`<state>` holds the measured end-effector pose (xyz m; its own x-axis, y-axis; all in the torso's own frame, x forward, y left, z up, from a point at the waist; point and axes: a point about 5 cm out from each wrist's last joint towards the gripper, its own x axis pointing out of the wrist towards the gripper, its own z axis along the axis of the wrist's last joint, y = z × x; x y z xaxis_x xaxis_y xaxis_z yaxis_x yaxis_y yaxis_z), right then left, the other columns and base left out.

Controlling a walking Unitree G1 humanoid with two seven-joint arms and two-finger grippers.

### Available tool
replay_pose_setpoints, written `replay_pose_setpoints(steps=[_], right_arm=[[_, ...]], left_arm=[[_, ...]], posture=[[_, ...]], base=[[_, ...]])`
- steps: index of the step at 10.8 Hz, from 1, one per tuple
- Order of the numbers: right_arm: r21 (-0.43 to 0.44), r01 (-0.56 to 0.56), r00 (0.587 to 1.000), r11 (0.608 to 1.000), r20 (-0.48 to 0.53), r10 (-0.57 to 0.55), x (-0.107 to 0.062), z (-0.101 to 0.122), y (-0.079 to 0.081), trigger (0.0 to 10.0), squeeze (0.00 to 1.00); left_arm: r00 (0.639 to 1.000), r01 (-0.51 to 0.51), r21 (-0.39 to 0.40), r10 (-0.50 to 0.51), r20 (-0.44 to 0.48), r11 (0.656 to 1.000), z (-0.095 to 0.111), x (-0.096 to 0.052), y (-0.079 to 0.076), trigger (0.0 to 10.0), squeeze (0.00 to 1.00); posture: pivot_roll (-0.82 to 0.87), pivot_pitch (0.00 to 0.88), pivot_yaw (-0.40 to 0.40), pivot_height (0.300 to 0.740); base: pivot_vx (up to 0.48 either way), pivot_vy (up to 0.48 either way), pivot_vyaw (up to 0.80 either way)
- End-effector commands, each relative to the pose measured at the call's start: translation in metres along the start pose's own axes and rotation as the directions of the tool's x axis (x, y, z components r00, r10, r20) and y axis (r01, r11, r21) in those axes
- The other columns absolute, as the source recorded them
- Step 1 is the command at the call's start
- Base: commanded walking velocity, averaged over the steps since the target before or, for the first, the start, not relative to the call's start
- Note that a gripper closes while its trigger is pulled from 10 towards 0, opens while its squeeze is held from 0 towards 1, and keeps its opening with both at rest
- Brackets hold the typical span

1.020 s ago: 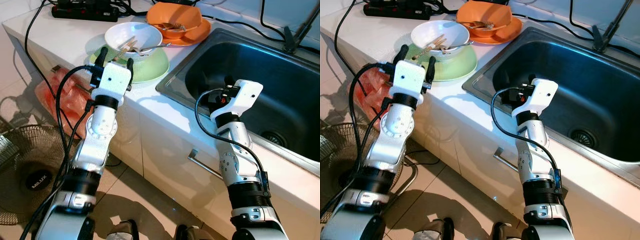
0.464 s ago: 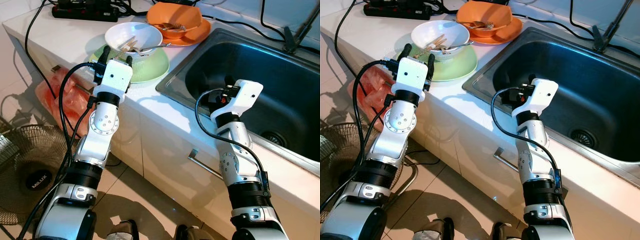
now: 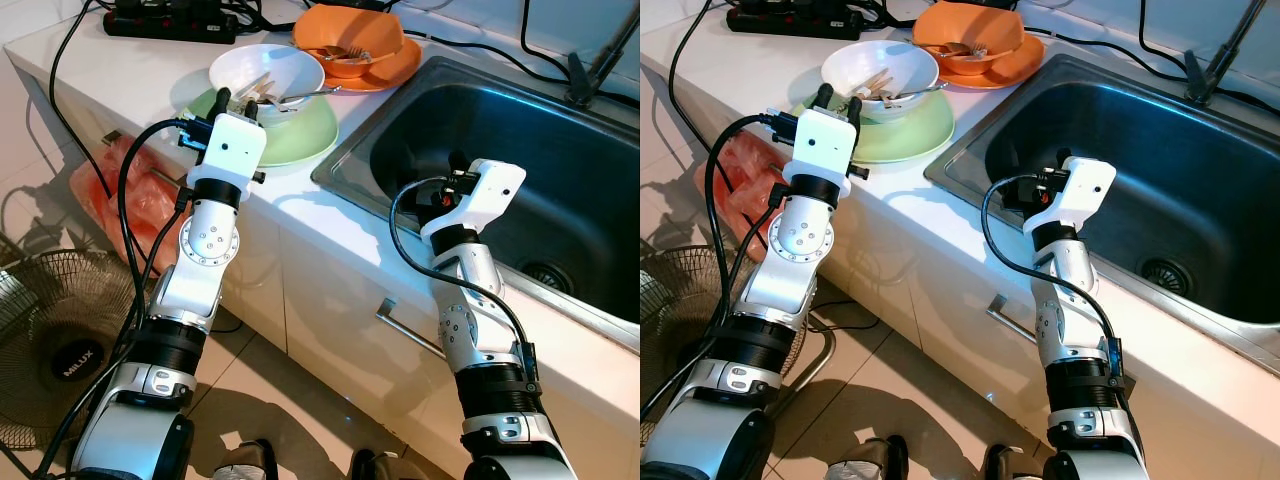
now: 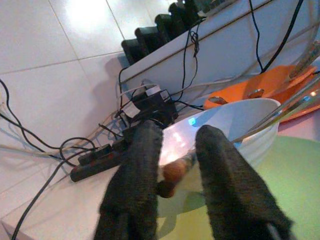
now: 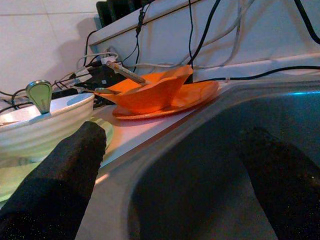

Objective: Kitchen organization

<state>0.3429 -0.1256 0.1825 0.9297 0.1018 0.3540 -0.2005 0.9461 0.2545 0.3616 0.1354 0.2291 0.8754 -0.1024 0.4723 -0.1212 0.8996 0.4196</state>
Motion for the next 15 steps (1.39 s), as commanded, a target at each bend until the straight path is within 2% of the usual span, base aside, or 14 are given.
replay_pose_setpoints(steps=[1,6,9,11,12,13,14,15], right_arm=[[-0.001,0.016,1.0,1.0,-0.009,-0.016,-0.003,-0.003,-0.003,10.0,0.0],[-0.002,0.014,1.0,1.0,-0.008,-0.014,-0.001,-0.002,-0.003,10.0,0.0],[-0.002,0.012,1.0,1.0,-0.008,-0.012,-0.002,-0.003,-0.003,10.0,0.0],[0.0,0.013,1.0,1.0,-0.007,-0.013,-0.002,-0.003,-0.003,10.0,0.0],[0.0,0.015,1.0,1.0,-0.007,-0.015,-0.002,-0.004,-0.003,10.0,0.0],[-0.001,0.025,1.0,1.0,-0.006,-0.025,-0.001,-0.004,-0.004,10.0,0.0],[-0.003,0.031,1.0,1.0,-0.004,-0.031,-0.001,-0.004,-0.004,10.0,0.0],[-0.005,0.032,0.999,0.999,-0.003,-0.032,-0.001,-0.004,-0.005,10.0,0.0]], left_arm=[[1.0,0.003,0.004,-0.003,0.021,1.0,0.005,0.003,-0.002,0.0,0.0],[0.996,-0.016,-0.022,0.018,0.082,1.0,0.017,0.008,0.002,0.0,0.0],[0.982,-0.026,-0.027,0.03,0.188,0.999,0.04,0.012,0.006,0.0,0.0],[0.953,-0.019,0.028,0.01,0.303,0.999,0.063,0.015,0.006,0.0,0.0],[0.934,-0.004,0.03,-0.007,0.358,1.0,0.075,0.016,0.005,0.0,0.0],[0.911,0.062,-0.031,-0.044,0.41,0.998,0.092,0.018,-0.003,0.0,0.0],[0.876,0.224,-0.069,-0.169,0.452,0.972,0.107,0.015,-0.029,5.9,0.0],[0.849,0.3,-0.078,-0.229,0.476,0.951,0.114,0.011,-0.043,5.9,0.0]], posture=[[0.05,0.159,-0.006,0.74],[0.05,0.15,-0.009,0.74],[0.05,0.142,-0.006,0.74],[0.05,0.138,-0.005,0.74],[0.06,0.132,-0.003,0.74],[0.06,0.132,-0.003,0.74],[0.06,0.132,-0.002,0.74],[0.06,0.132,-0.002,0.74]], base=[[0.0,0.0,0.0],[0.0,0.0,0.0],[0.0,0.0,0.0],[0.0,0.0,0.0],[0.0,0.0,0.0],[0.0,0.0,0.0],[0.0,0.0,0.0],[0.0,0.0,0.0]])
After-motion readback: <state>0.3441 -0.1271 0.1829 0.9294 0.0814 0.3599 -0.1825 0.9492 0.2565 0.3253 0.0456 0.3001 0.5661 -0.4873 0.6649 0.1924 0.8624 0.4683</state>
